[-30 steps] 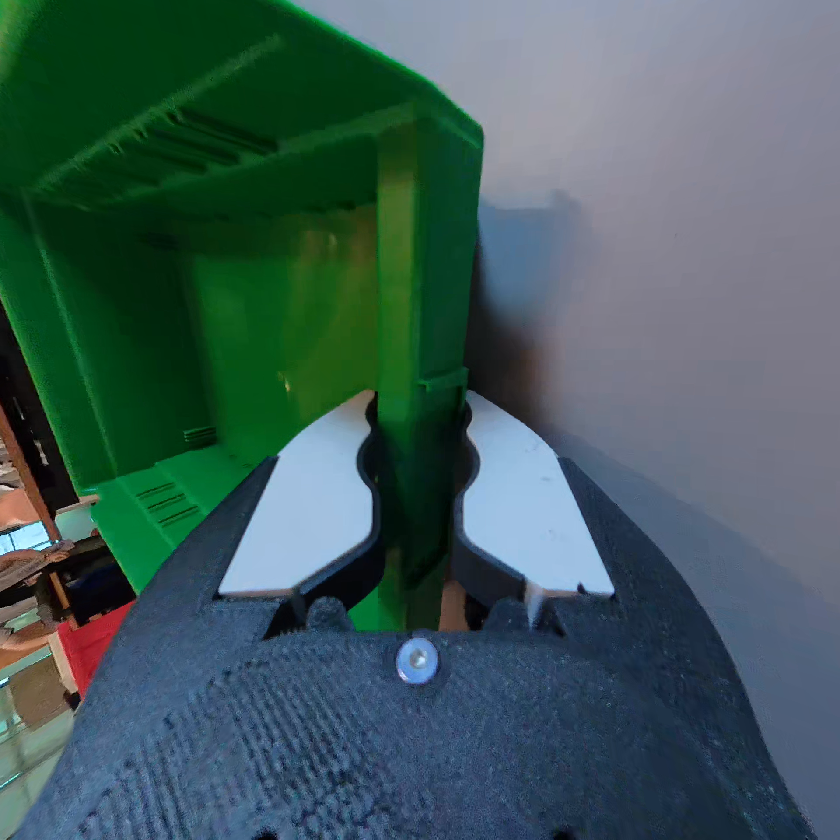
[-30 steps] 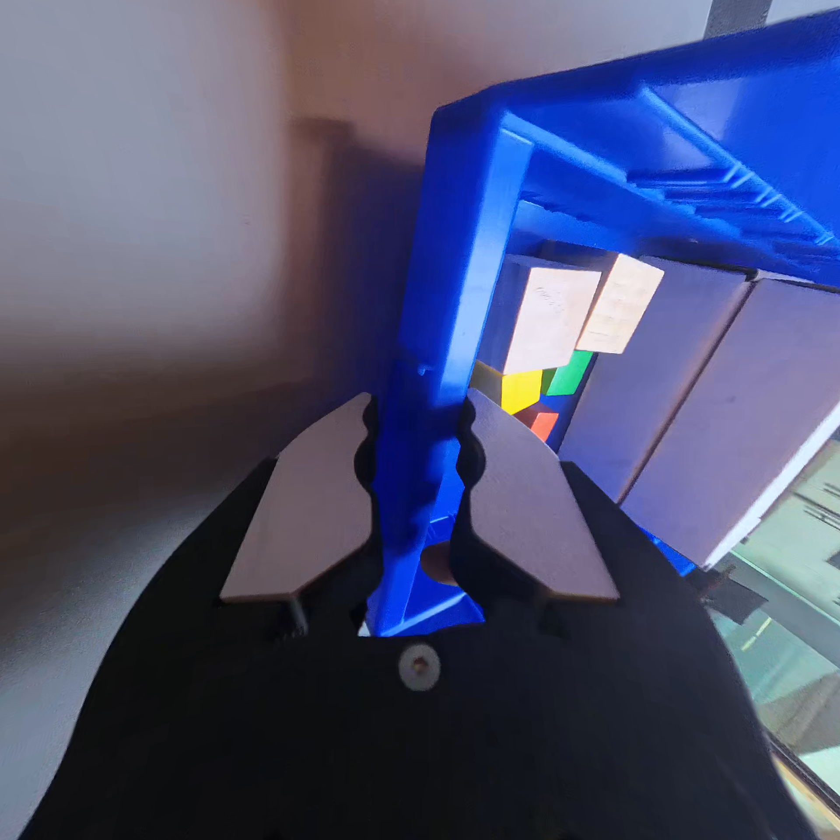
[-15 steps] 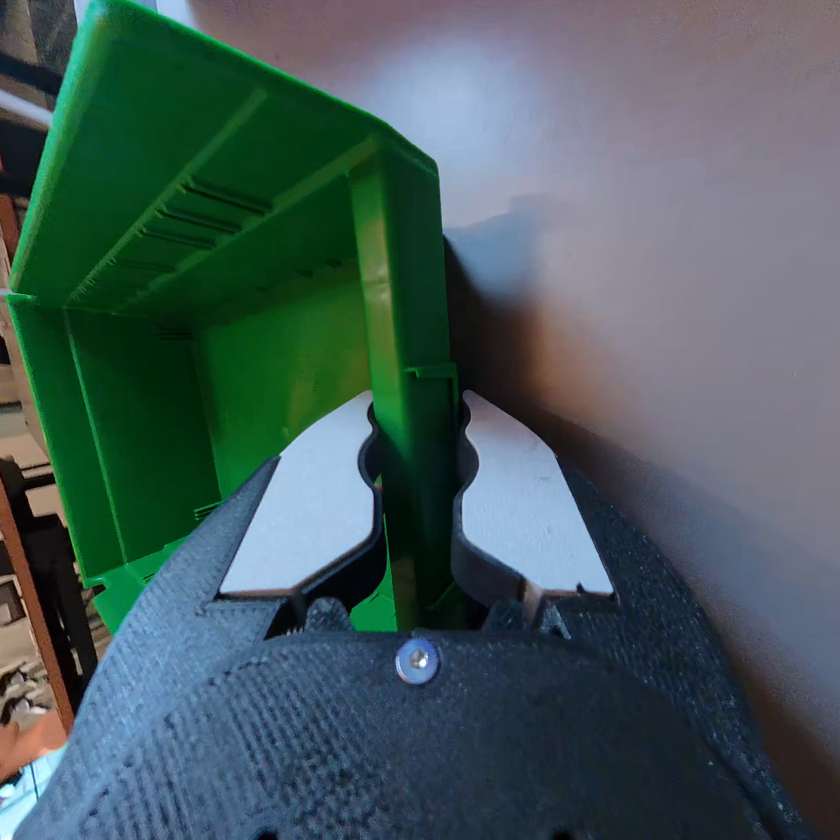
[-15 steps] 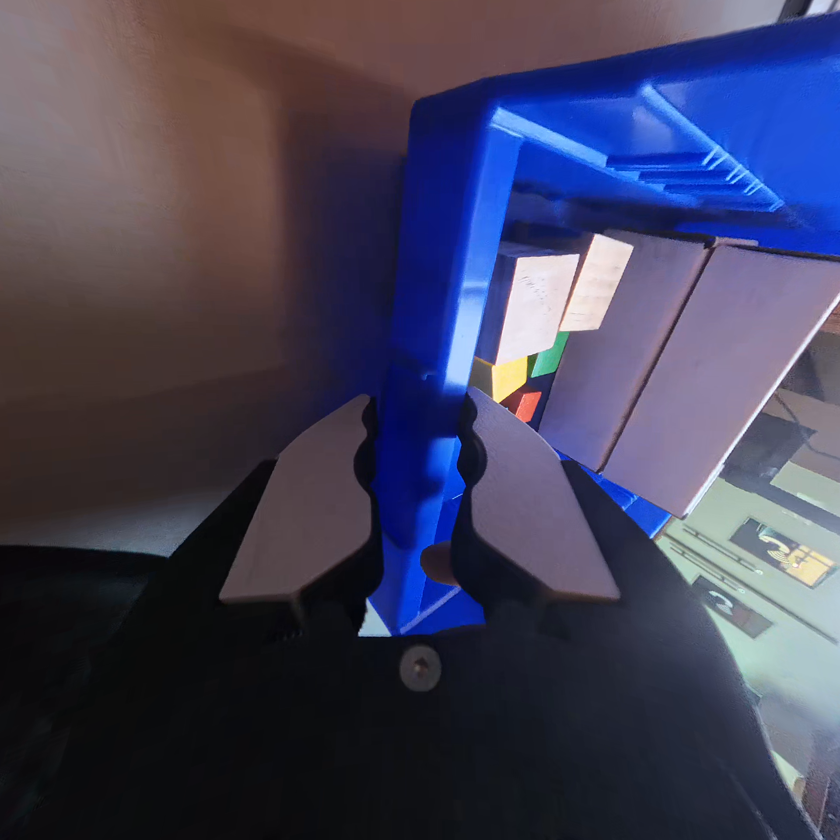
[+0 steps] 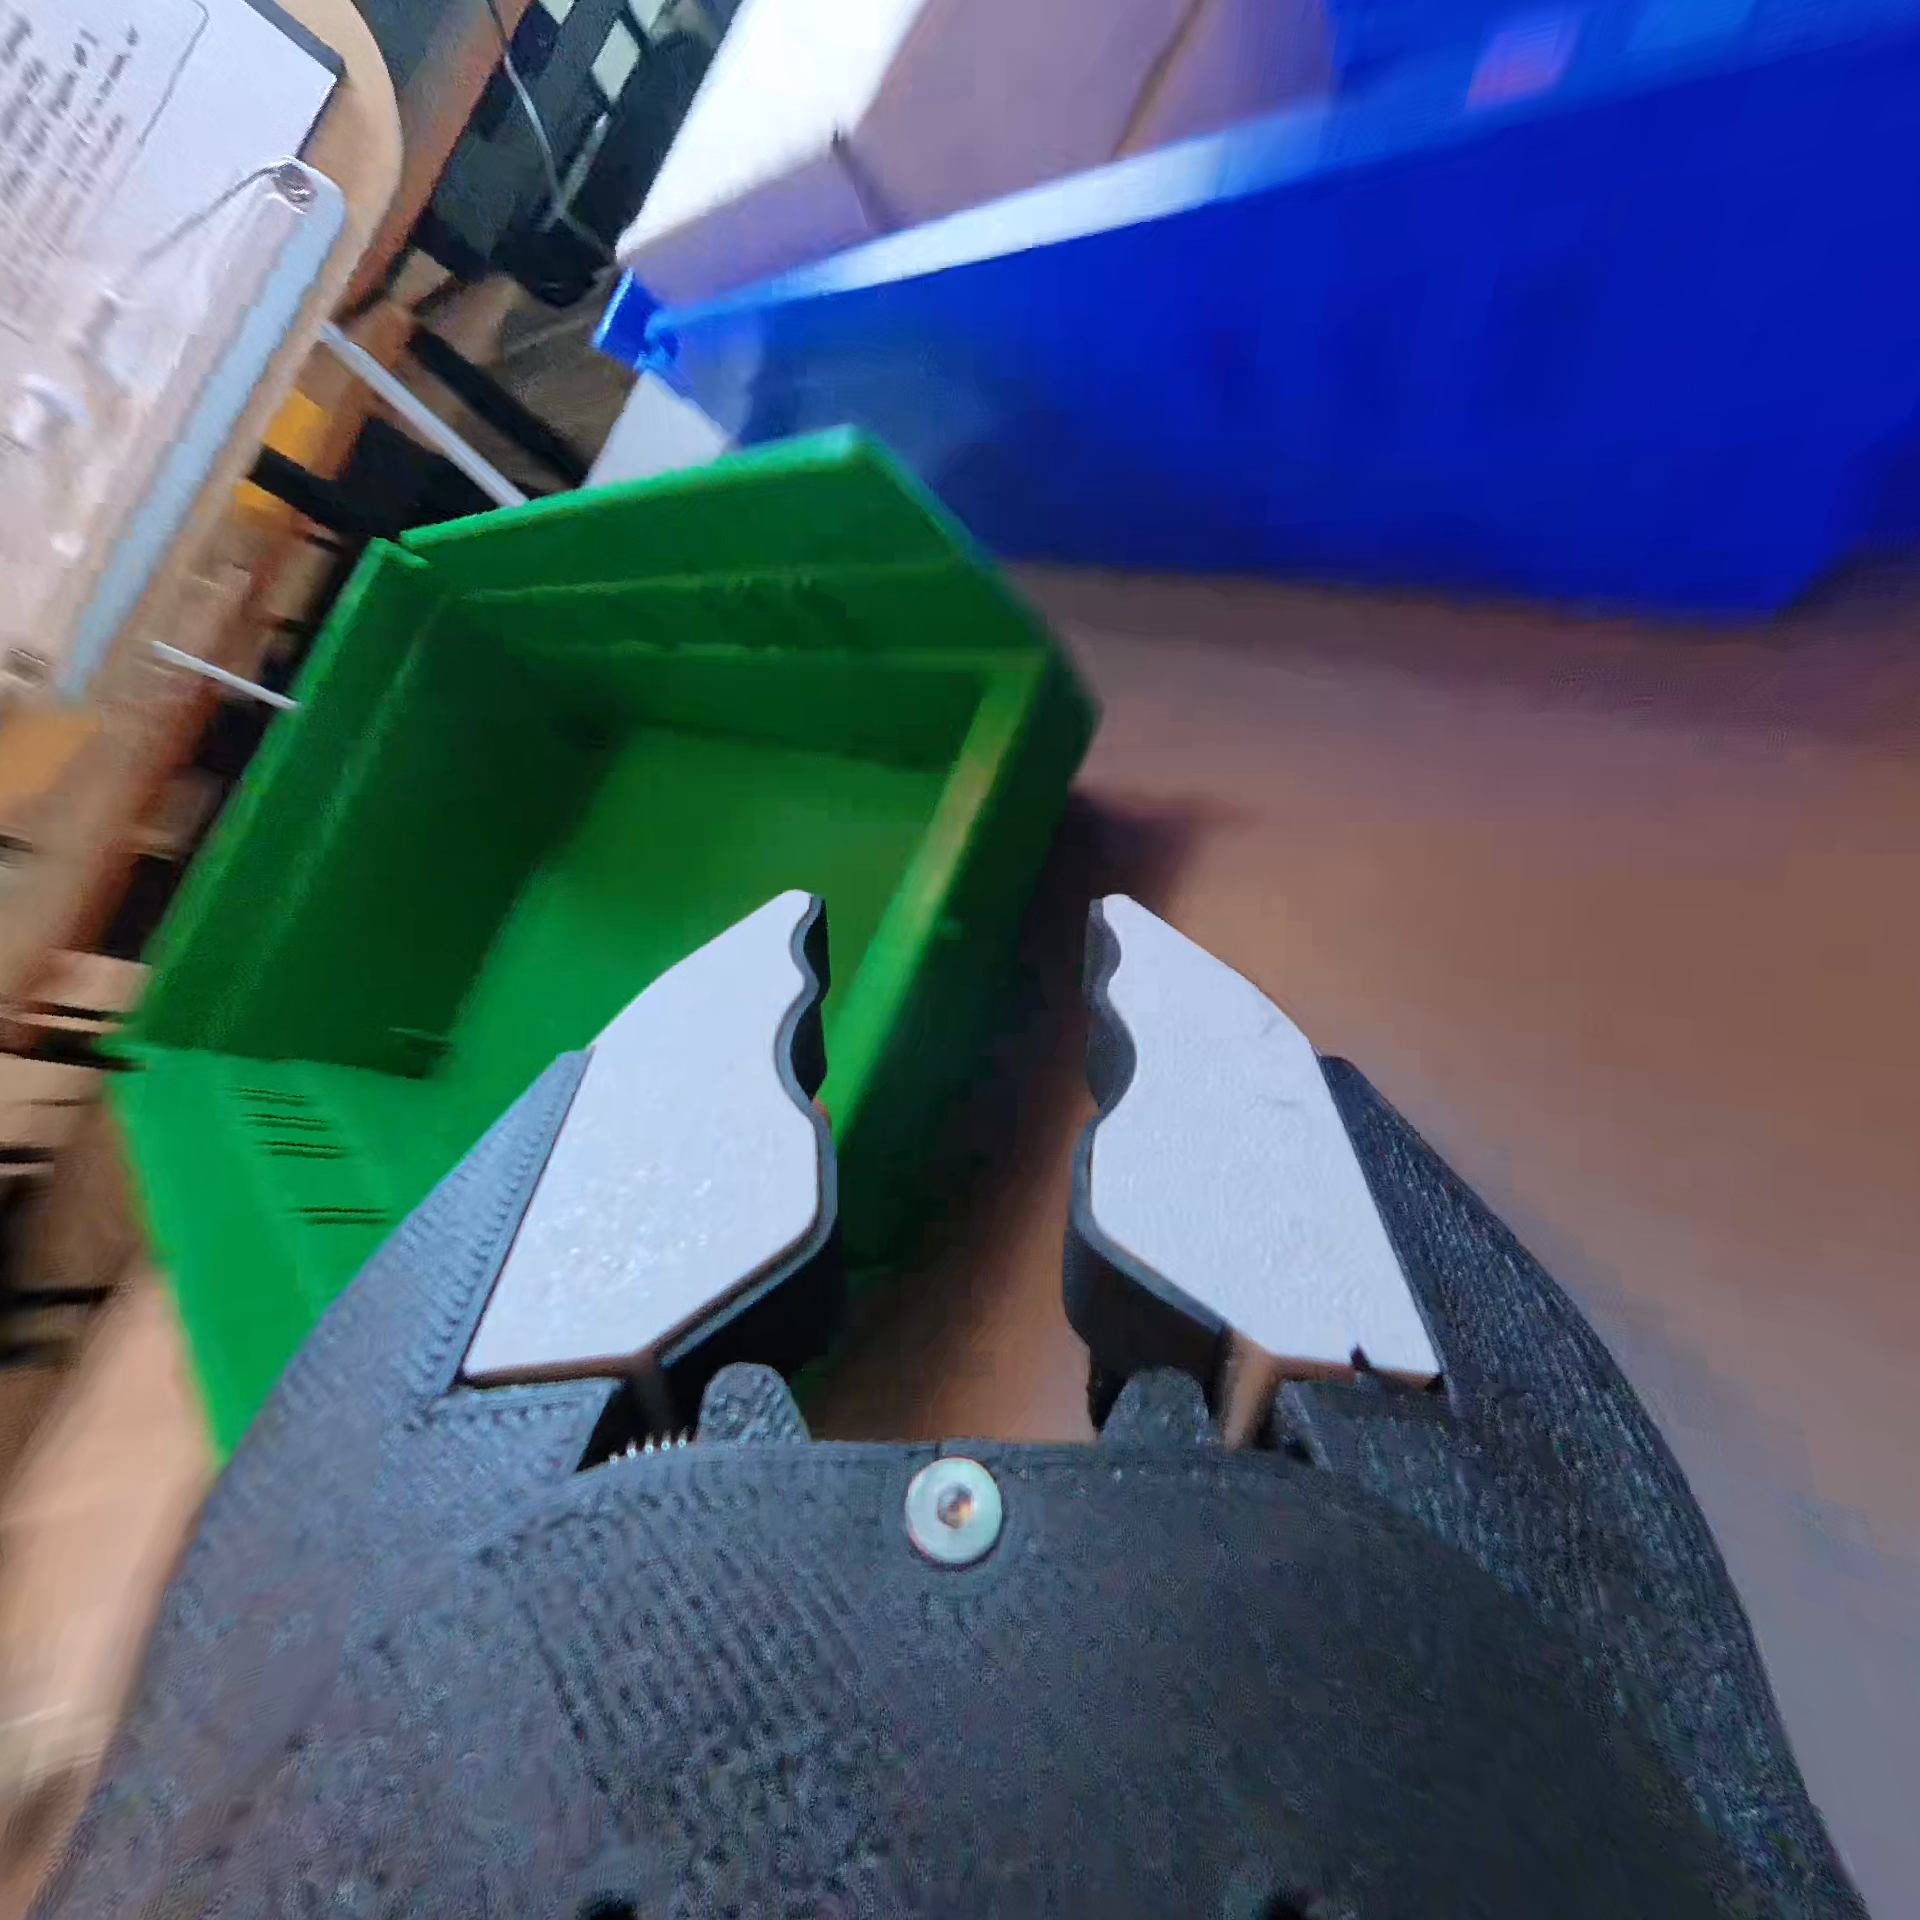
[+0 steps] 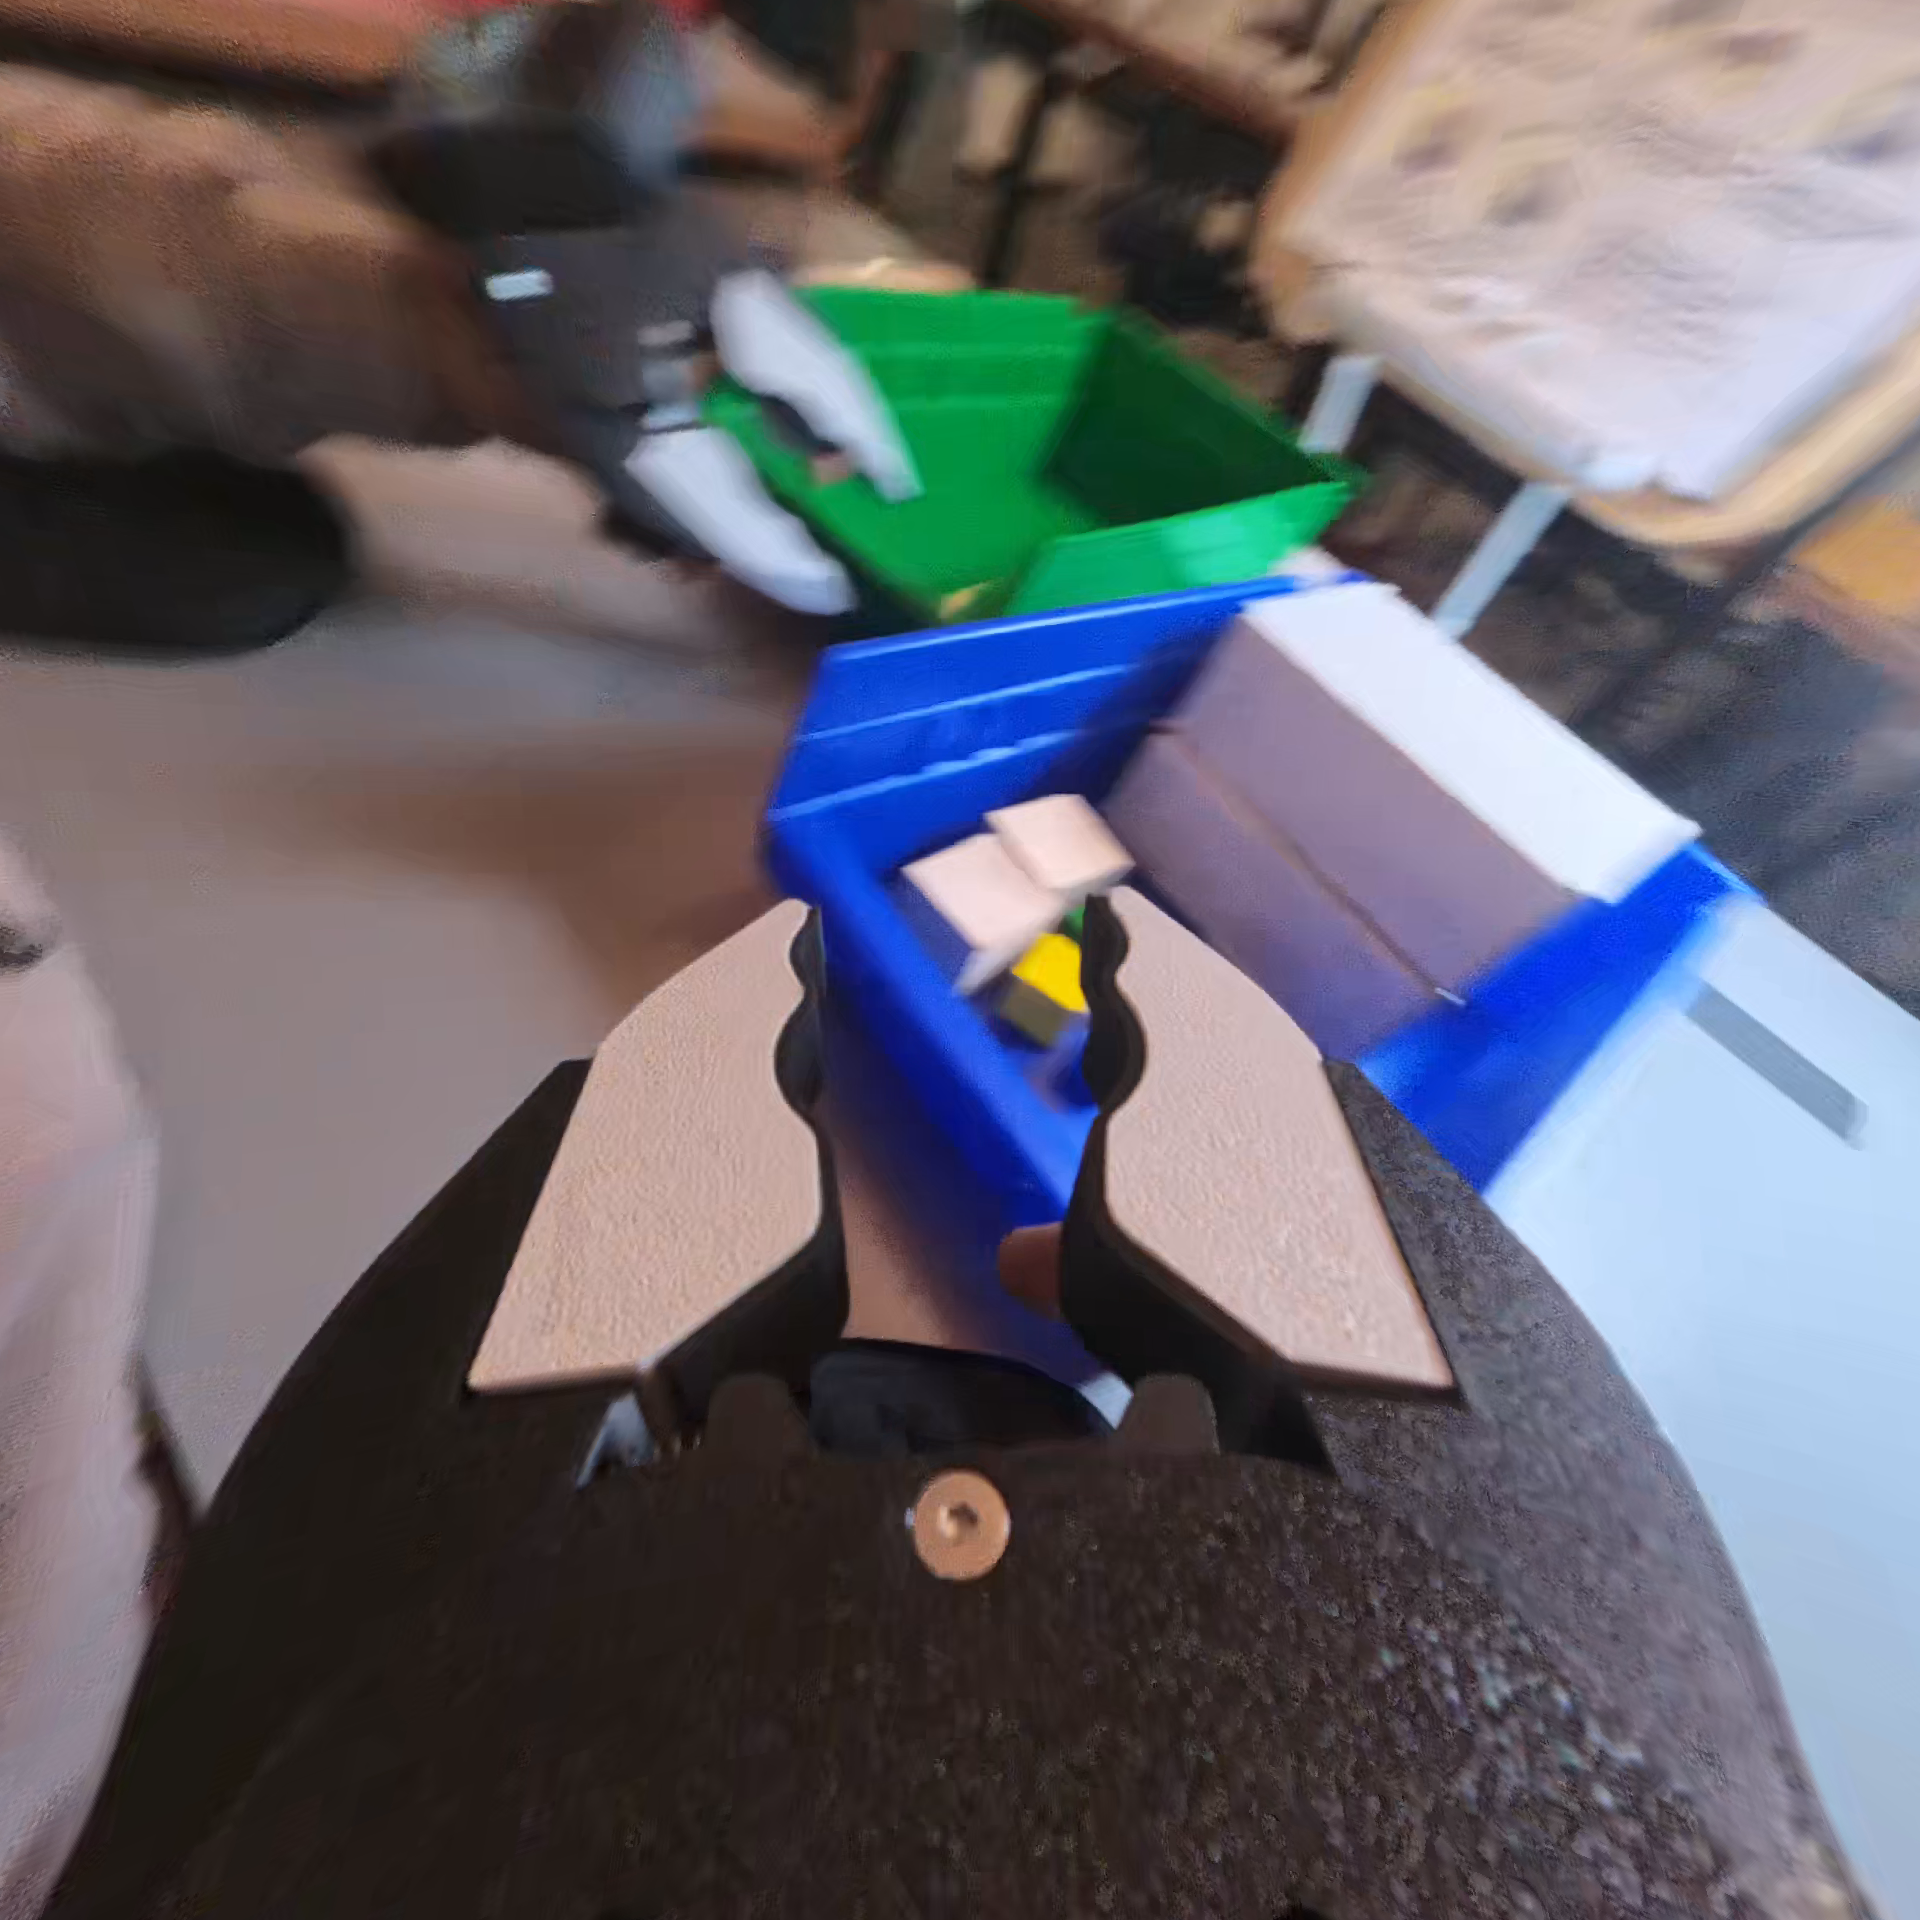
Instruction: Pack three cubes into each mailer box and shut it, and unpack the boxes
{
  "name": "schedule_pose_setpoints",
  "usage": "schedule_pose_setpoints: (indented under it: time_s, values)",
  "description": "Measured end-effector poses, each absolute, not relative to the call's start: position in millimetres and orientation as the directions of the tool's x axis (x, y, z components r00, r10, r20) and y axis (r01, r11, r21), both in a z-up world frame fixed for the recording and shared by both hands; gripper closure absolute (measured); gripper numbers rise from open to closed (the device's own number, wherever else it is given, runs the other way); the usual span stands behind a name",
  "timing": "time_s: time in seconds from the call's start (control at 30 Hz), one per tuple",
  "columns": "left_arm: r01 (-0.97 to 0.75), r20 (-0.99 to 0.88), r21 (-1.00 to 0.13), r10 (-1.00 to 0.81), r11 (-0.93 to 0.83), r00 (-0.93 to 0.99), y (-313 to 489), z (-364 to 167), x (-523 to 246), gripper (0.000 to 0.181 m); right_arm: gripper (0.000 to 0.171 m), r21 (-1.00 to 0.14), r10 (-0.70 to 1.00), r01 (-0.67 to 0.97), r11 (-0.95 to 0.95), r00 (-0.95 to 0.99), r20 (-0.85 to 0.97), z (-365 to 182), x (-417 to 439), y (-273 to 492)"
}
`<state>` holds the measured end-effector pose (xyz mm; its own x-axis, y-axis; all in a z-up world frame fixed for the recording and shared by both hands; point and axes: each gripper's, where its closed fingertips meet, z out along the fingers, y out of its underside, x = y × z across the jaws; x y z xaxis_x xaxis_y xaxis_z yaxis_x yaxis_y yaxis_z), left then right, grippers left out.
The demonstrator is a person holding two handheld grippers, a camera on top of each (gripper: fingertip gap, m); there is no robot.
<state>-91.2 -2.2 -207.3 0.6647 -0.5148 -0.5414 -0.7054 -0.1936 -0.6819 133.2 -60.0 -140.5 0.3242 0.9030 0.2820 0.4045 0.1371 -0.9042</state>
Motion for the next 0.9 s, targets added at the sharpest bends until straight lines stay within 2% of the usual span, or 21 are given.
schedule_pose_setpoints:
  time_s: [0.03,0.1,0.2,0.3,0.33,0.4,0.43,0.53,0.63,0.77,0.9]
  values:
    - [-0.603,-0.417,-0.769,-0.548,-0.213,0.725,-16.6,-198.9,-73.4,0.133,0.12,-0.936,0.861,0.34,0.092,0.444,0.246,-133.2,152.2,-42.2]
    - [-0.413,-0.214,-0.878,-0.574,-0.241,0.79,-41.6,-179.8,-42.3,0.133,0.112,-0.968,0.772,0.25,0.009,0.613,0.165,-134.7,186.7,-13.8]
    - [-0.105,0.07,-0.948,-0.521,-0.3,0.85,-59.5,-164.5,-2.2,0.131,0.102,-0.959,0.706,0.26,-0.112,0.7,0.108,-164.9,208.8,12.4]
    - [0.015,0.16,-0.943,-0.41,-0.333,0.898,-47.0,-176.5,24.2,0.121,0.11,-0.936,0.7,0.293,-0.196,0.71,0.076,-184.9,205.2,28.7]
    - [0.036,0.177,-0.94,-0.393,-0.339,0.902,-39.9,-181.2,32.3,0.124,0.115,-0.931,0.701,0.296,-0.212,0.71,0.065,-188.4,202.0,32.9]
    - [-0.003,0.122,-0.937,-0.337,-0.349,0.934,-20.8,-197.1,36.5,0.147,0.14,-0.914,0.71,0.318,-0.253,0.702,0.047,-199.6,195.3,38.1]
    - [-0.049,0.059,-0.944,-0.311,-0.327,0.949,-12.4,-202.1,35.3,0.15,0.152,-0.912,0.683,0.328,-0.248,0.727,0.076,-200.9,197.9,43.3]
    - [-0.137,-0.035,-0.935,-0.3,-0.328,0.953,-5.0,-200.7,35.5,0.158,0.155,-0.899,0.619,0.405,-0.166,0.752,0.225,-197.2,203.3,44.4]
    - [-0.162,-0.067,-0.949,-0.33,-0.271,0.942,-16.1,-189.6,36.3,0.161,0.155,-0.919,0.589,0.389,-0.068,0.759,0.277,-181.1,205.3,29.0]
    - [-0.244,-0.194,-0.961,-0.307,-0.133,0.932,-44.2,-142.0,30.3,0.161,0.155,-0.93,0.547,0.36,0.075,0.765,0.34,-147.3,202.1,4.3]
    - [-0.266,-0.25,-0.962,-0.212,-0.055,0.945,-82.7,-81.5,-7.8,0.162,0.158,-0.935,0.604,0.288,0.209,0.714,0.355,-93.4,166.8,-23.1]
